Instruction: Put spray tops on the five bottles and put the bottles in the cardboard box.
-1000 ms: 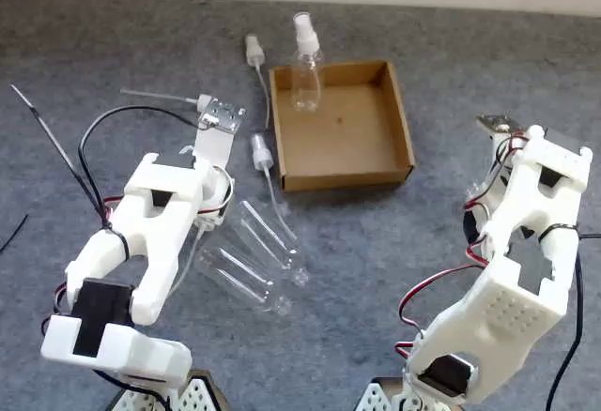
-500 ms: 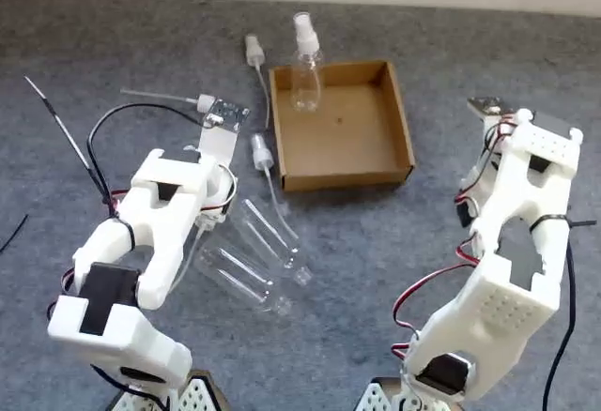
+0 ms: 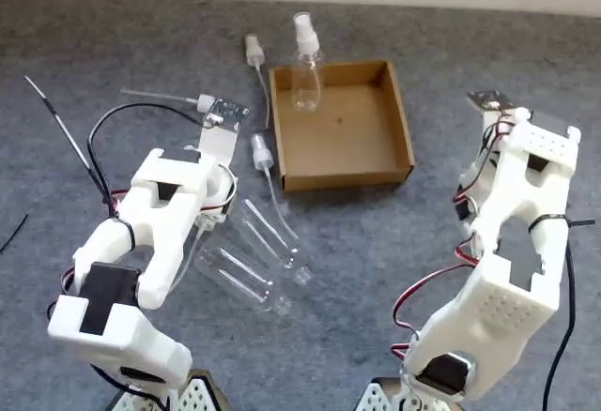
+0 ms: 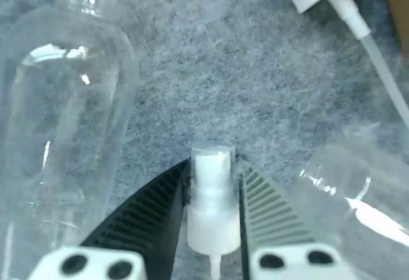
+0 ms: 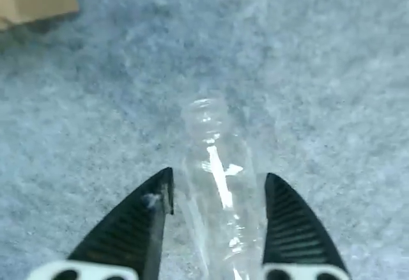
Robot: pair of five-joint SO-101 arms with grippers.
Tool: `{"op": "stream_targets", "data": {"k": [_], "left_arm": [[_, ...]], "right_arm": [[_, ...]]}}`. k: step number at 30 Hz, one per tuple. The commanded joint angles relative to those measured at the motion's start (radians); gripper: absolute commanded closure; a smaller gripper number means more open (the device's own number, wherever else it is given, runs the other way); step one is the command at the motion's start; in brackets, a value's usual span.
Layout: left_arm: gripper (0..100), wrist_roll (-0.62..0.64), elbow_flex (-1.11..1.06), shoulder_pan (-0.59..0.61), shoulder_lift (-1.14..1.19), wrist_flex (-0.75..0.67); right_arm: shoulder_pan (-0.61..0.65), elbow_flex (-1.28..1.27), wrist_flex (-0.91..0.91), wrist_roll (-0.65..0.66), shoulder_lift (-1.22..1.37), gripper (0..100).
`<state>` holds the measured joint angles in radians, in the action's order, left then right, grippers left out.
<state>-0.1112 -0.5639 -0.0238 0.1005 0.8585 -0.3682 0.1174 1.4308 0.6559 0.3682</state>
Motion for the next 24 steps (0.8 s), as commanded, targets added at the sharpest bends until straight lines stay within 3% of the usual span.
{"op": "stream_targets", "data": {"k": [1,4,11,24], "left_arm": [[98,0.011,0.019,-0.007,0.005,-0.012],[98,0.011,0.019,-0.007,0.005,-0.012],[98,0.011,0.019,-0.007,0.005,-0.012],[98,0.011,0.019,-0.007,0.005,-0.012]], "right_arm": [[-0.031,0.044,0.002,0.000,-0.005,92.4],[-0.036,0.044,0.012,0.000,-0.005,91.3],[-0.044,0.041,0.074,0.103,-0.005,74.1],[-0.048,-0.054,0.007,0.114,0.041,74.2]]}}
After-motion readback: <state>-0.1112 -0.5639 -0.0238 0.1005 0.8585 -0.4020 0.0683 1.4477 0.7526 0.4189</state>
